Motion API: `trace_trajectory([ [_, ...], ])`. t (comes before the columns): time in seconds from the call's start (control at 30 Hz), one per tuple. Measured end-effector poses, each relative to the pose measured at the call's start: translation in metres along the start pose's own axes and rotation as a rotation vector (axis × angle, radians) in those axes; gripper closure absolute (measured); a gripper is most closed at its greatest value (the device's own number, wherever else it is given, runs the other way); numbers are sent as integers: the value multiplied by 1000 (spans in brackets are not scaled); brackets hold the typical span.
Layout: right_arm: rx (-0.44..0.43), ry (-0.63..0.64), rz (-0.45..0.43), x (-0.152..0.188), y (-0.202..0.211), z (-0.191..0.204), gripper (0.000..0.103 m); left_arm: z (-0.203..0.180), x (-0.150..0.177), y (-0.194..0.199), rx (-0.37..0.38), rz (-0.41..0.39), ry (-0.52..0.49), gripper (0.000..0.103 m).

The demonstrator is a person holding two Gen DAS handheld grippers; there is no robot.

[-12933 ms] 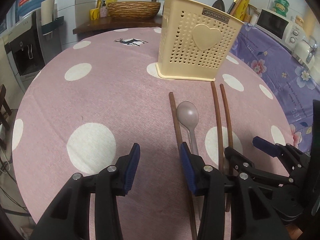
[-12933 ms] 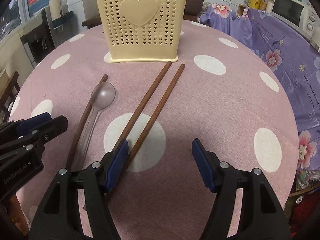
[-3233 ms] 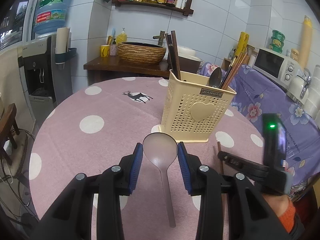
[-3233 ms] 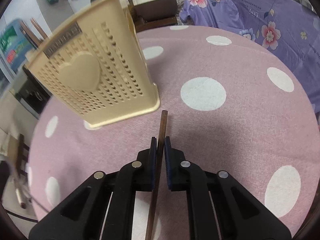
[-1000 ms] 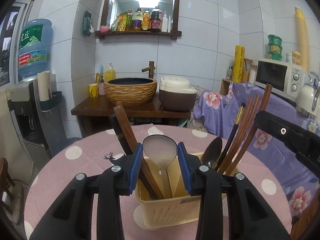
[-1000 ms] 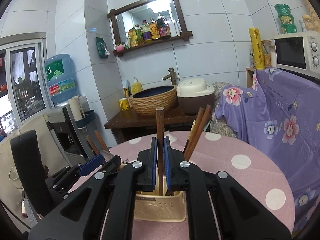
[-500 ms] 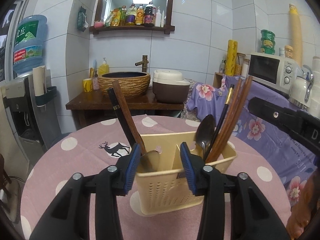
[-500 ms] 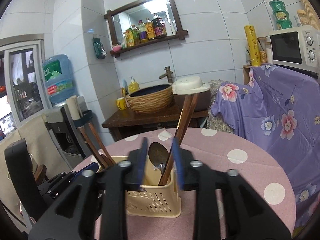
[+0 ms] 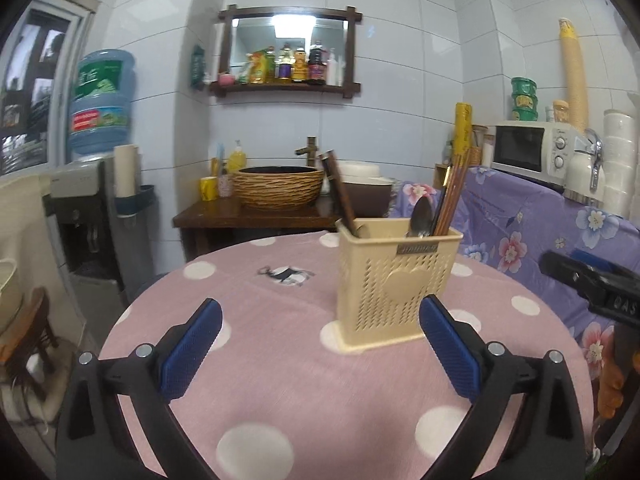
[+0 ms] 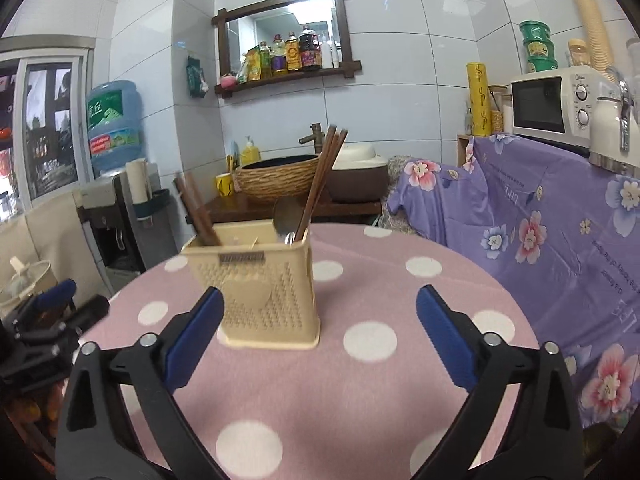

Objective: Organize utensils

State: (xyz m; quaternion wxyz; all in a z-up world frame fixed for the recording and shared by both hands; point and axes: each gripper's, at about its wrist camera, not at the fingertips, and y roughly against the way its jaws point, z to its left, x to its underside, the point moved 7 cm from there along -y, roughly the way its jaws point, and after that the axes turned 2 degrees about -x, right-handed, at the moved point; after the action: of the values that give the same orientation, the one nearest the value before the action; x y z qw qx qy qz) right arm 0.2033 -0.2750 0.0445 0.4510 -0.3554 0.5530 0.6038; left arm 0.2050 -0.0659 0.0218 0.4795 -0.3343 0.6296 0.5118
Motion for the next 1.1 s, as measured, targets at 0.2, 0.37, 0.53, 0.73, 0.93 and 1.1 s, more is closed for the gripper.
trace_trajectory([
  [0.2, 49, 58, 21, 71, 35, 18, 6, 4, 40, 46, -91, -21, 18, 5],
  [0.37, 47, 75, 32, 114, 66, 28, 6, 4, 65, 75, -117, -27, 55, 5],
  [0.53, 34, 105, 12, 129, 92, 36, 6, -11, 71, 93, -72, -33, 46, 5],
  [0.73, 9, 82, -98, 122, 124, 40, 6, -12, 73, 101, -75, -52, 65, 5],
  [0.93, 2, 113, -135, 117, 134, 44, 6, -14, 74, 110, -79, -72, 49, 5],
  [1.1, -3, 115, -136, 116, 136, 45, 6, -12, 74, 111, -78, -75, 59, 5],
])
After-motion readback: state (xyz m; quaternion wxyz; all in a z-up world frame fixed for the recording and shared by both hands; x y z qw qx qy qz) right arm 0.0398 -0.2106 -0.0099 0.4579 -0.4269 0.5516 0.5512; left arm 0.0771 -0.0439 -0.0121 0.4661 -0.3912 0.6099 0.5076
